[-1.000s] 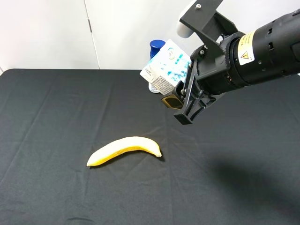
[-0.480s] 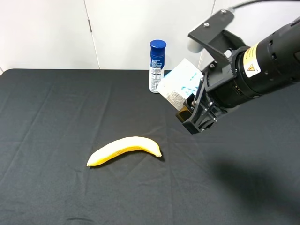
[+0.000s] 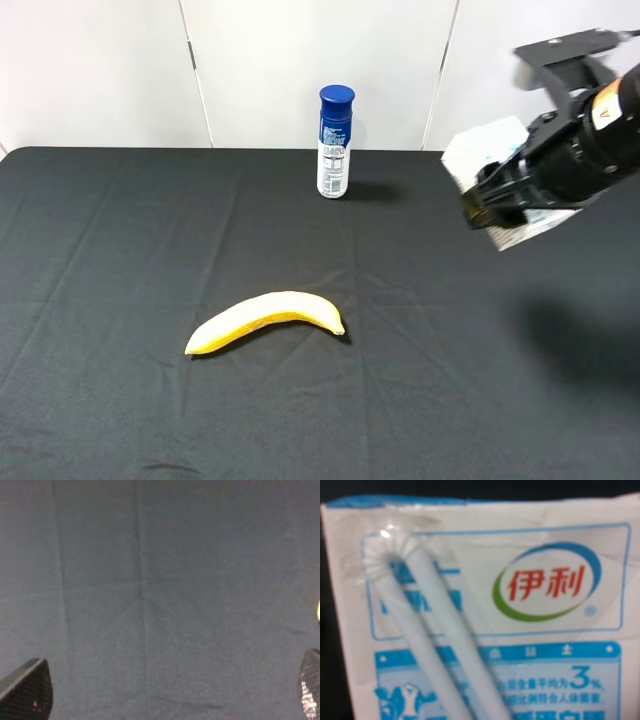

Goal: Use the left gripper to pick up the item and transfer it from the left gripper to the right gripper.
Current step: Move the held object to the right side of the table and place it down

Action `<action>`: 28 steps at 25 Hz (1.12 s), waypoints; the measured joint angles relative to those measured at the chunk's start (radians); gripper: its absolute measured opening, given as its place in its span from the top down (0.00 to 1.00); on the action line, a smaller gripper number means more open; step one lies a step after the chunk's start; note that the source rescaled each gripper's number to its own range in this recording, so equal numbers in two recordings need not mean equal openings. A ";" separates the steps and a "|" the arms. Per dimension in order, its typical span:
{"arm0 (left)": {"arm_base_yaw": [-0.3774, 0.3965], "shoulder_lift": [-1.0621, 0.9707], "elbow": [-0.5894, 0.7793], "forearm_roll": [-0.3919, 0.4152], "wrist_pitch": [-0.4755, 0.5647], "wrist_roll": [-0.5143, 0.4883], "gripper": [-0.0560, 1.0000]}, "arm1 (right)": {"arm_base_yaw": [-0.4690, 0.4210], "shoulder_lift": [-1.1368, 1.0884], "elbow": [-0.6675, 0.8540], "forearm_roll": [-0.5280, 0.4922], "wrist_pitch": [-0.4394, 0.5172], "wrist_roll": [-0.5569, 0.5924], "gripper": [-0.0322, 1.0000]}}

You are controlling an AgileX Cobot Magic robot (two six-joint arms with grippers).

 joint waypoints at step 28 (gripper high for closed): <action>0.145 -0.069 0.000 0.000 -0.012 0.000 0.02 | -0.148 0.489 -0.001 0.001 -0.207 -0.006 0.97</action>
